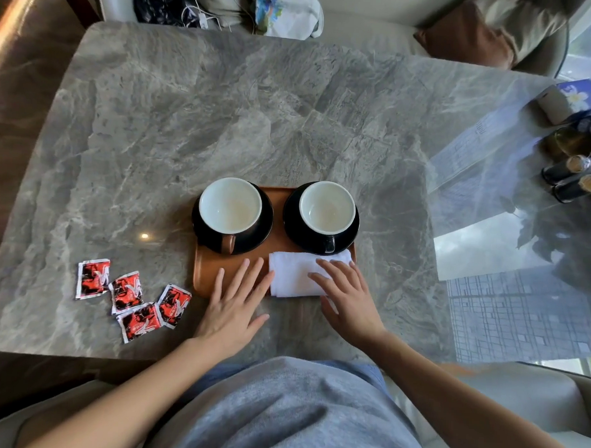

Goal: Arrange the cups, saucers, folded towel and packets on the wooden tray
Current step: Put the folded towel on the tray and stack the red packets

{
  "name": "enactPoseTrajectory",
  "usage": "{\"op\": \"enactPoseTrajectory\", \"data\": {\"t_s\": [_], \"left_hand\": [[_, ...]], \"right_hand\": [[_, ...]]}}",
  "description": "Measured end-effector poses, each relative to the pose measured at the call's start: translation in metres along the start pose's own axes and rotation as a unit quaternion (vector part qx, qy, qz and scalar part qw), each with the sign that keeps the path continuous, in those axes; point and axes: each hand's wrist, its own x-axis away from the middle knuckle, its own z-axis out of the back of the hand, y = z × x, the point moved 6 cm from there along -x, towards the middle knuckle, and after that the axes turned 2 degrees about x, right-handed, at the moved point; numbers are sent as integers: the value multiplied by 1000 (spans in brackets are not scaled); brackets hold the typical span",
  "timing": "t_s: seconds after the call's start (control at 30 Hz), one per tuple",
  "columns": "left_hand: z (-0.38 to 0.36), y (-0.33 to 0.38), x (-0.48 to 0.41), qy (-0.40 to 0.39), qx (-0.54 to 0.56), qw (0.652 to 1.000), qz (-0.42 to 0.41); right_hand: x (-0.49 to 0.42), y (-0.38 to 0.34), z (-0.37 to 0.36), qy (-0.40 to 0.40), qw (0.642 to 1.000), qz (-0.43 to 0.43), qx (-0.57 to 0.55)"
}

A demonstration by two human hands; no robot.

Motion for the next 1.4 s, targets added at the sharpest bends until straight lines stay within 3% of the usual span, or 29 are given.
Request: {"op": "enactPoseTrajectory", "data": {"t_s": [0.23,0.47,0.7,0.9,1.03,1.13,1.2,1.33,1.4], "left_hand": [[-2,-41,36,-4,27,997,65],[0,-96,86,23,21,981,189],[-2,-139,126,56,27,955,289],[4,-146,126,72,65,949,299],[4,-152,125,61,134,935,323],[4,-155,123,101,245,914,307],[4,-155,122,115,262,910,299],[-2,-160,130,162,352,858,337],[-9,-161,134,172,475,777,377]], "right_hand": [[-27,-56,-21,-94,989,117,11],[-57,-136,-56,-127,964,233,25],[-100,-191,-83,-155,966,203,26],[-119,-205,-93,-162,971,165,57],[-127,-208,-93,-169,975,139,42],[-128,-209,-95,-185,972,136,56],[-130,-210,-95,-182,972,137,58],[-132,-209,-96,-191,975,111,34],[-134,-207,-94,-192,977,93,11]]}}
